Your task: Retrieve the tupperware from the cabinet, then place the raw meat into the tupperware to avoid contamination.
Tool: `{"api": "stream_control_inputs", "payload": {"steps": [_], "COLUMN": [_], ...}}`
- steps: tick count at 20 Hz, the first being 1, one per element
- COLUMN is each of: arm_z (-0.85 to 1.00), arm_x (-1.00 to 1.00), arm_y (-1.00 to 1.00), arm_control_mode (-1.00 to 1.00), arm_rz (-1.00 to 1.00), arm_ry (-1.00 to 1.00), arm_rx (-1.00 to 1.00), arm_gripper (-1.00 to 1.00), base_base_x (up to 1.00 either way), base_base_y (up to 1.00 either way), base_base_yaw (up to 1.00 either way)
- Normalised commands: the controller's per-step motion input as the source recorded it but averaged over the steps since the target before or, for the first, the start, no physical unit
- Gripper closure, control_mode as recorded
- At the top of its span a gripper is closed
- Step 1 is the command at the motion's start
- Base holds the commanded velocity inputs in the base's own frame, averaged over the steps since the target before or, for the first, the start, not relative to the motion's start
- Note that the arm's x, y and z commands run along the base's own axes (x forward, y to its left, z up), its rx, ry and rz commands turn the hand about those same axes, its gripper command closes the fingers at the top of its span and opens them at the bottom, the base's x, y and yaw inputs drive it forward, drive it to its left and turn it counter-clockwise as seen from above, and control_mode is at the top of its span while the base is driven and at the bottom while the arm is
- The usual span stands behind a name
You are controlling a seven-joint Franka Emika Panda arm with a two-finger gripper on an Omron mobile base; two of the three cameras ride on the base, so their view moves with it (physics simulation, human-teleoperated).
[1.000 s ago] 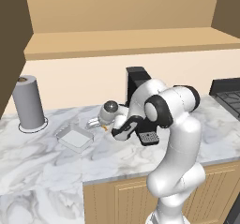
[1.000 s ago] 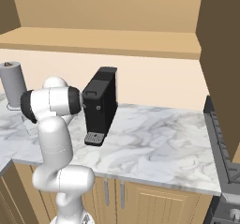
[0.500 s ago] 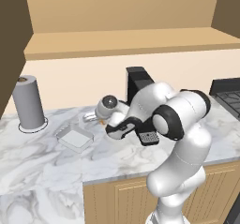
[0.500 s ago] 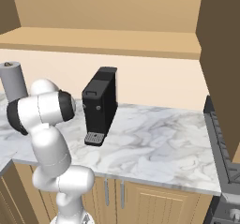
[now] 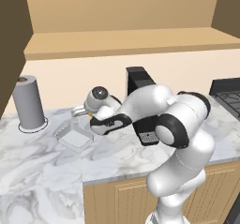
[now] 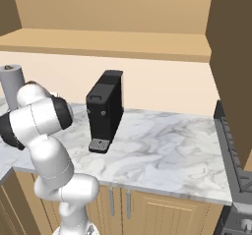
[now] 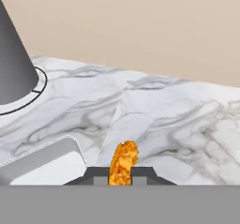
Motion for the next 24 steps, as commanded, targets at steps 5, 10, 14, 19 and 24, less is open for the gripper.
{"api": "stream_control_inputs", "payload": {"steps": [5,10,14,19,24], "arm_z": [0.26,0.07,0.00,-0.18,-0.35], "arm_x": [-0.29,-0.32,-0.08,-0.15,-0.30], "arm_y": [0.62,0.53,0.06,0.00,0.00], "arm_control_mode": [-1.00,-1.00,-1.00,-1.00,-1.00], "arm_rz": [0.08,0.10,0.01,0.00,0.00], "arm_ry": [0.08,0.10,0.00,0.04,0.05], "arm_rx": [-0.04,-0.07,-0.01,-0.04,-0.06], "arm_gripper": [1.00,1.00,1.00,1.00,1.00], "base_base_x": [0.00,0.00,0.00,0.00,0.00], "base_base_y": [0.00,0.00,0.00,0.00,0.00], "base_base_yaw": [0.00,0.00,0.00,0.00,0.00]}}
